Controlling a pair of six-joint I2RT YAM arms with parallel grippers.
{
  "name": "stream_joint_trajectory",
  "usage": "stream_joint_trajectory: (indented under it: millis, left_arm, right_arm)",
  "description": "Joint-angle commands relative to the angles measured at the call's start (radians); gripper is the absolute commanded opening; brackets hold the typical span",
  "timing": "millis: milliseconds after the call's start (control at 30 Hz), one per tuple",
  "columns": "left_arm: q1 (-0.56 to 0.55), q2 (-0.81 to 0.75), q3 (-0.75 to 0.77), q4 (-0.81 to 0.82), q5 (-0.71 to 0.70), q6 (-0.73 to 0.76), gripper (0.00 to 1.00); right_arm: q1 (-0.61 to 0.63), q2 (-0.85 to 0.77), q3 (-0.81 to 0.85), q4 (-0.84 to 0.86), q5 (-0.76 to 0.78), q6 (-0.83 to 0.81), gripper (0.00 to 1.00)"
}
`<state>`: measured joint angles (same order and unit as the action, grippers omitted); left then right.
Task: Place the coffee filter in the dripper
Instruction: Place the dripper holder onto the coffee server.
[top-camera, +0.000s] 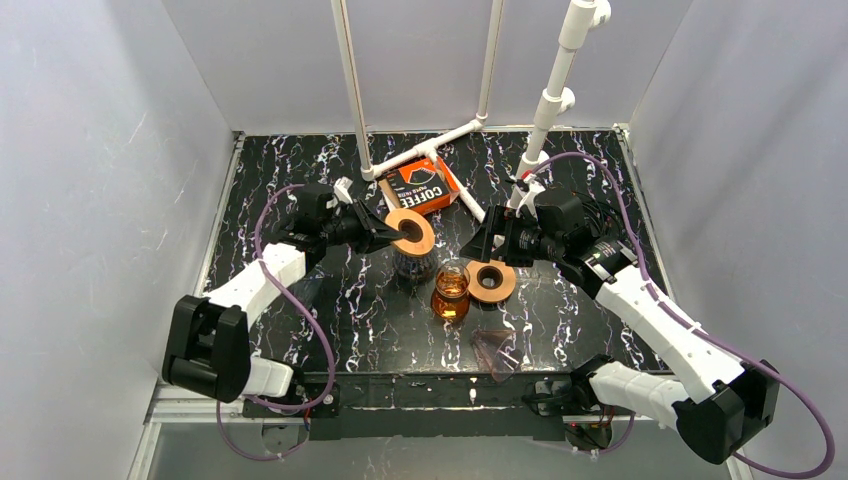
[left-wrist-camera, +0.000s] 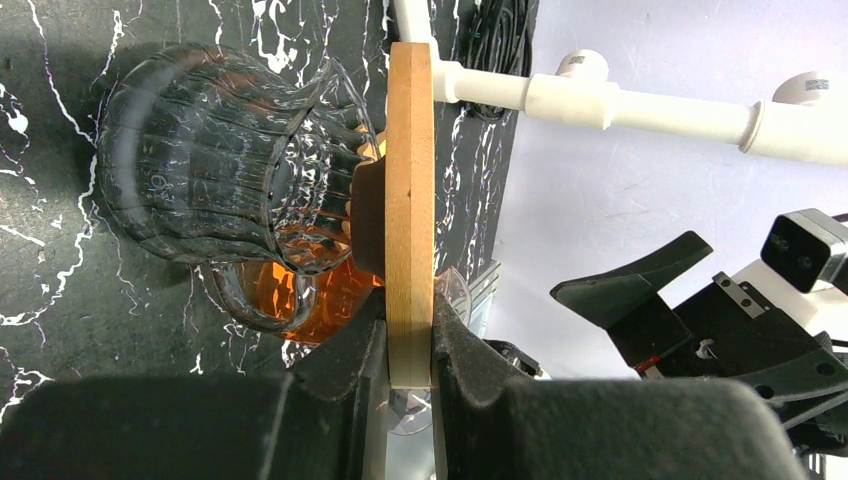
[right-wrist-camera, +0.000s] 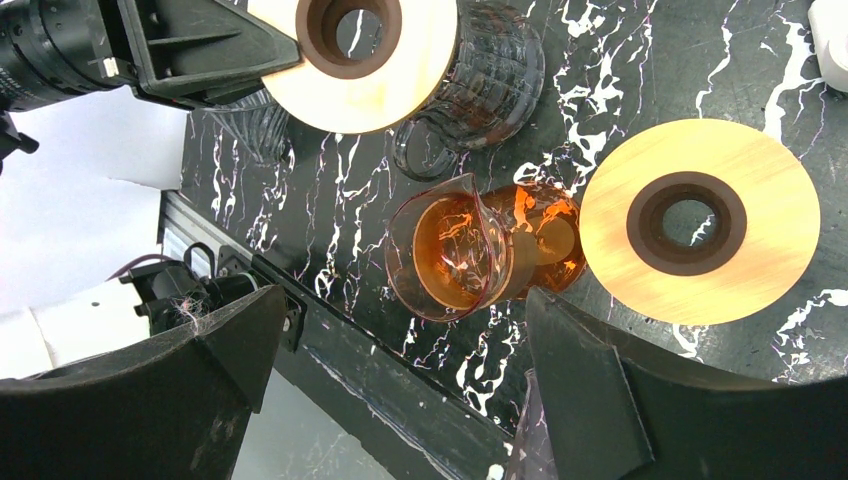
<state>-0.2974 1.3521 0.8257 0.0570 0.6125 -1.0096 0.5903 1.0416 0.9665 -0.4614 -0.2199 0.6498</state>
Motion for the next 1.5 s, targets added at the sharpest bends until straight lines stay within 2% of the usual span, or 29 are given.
stream_joint_trajectory:
  millis: [0,267,533,733,800,900,1100,1300,1400,1467]
  left_arm:
    - [0.001,0.016,0.009,0.04,0.037,0.012,0.0]
    - [0.001,0.071,-0.006,0.106,0.078,-0.01,0.0]
    - [0.001,0.085,-0.04,0.112,0.061,0.025,0.02]
    - [0.002,0.1,-0.045,0.112,0.069,0.036,0.23]
    - [0.002,0.101,-0.041,0.112,0.072,0.039,0.26]
    - [0.001,0.099,-0.036,0.112,0.08,0.039,0.3]
    - [0.001,0.07,-0.047,0.112,0.076,0.037,0.44]
    - [0.001,0.043,-0.056,0.103,0.072,0.043,0.49]
    - [0.002,0.033,-0.055,0.07,0.065,0.062,0.52]
    - [0.001,0.021,-0.029,-0.008,0.023,0.103,0.57]
  right_arm:
    - [-0.002,-0.018,-0.005,0.041,-0.009,-0.012,0.98]
    - [-0.002,-0.018,-0.006,0.041,-0.005,-0.011,0.98]
    - [-0.001,-0.019,-0.008,0.041,-0.004,-0.012,0.99]
    - [-0.002,-0.017,-0.004,0.041,-0.005,-0.013,0.99]
    - [-0.002,-0.015,-0.001,0.041,-0.004,-0.014,0.98]
    - [-0.003,-0.016,0.0,0.041,-0.005,-0.014,0.98]
    - [-0.002,-0.015,0.0,0.041,-0.006,-0.015,0.98]
    - [-0.001,-0.017,0.003,0.041,-0.005,-0.014,0.98]
    - [-0.002,-0.019,0.002,0.041,-0.005,-0.013,0.98]
    - [-0.001,-0.02,0.004,0.041,-0.006,-0.013,0.98]
